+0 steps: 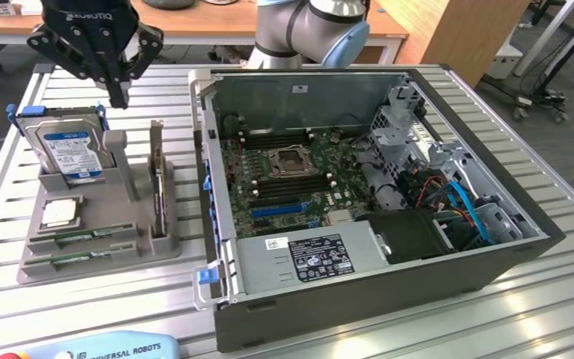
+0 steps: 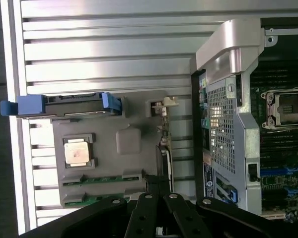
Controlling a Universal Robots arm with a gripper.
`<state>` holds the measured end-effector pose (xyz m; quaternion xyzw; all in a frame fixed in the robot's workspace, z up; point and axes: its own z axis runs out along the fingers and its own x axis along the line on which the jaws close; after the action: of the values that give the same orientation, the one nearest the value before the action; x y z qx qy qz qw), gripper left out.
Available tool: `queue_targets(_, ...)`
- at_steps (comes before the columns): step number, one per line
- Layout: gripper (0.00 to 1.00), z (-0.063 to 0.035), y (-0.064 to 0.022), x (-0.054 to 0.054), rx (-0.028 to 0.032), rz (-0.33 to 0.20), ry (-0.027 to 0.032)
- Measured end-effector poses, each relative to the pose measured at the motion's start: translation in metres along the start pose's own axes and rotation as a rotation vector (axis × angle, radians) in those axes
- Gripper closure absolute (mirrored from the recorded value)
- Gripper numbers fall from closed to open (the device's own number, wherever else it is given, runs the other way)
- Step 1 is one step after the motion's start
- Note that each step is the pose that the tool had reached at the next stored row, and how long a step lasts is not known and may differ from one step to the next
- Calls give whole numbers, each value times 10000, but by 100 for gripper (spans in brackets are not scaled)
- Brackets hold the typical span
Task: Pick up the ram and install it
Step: 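Reach for the ram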
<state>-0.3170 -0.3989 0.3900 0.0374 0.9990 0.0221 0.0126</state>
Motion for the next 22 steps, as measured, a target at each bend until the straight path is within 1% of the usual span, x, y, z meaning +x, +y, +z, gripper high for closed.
queue_targets(22,90,3,-35,465,11,0,0)
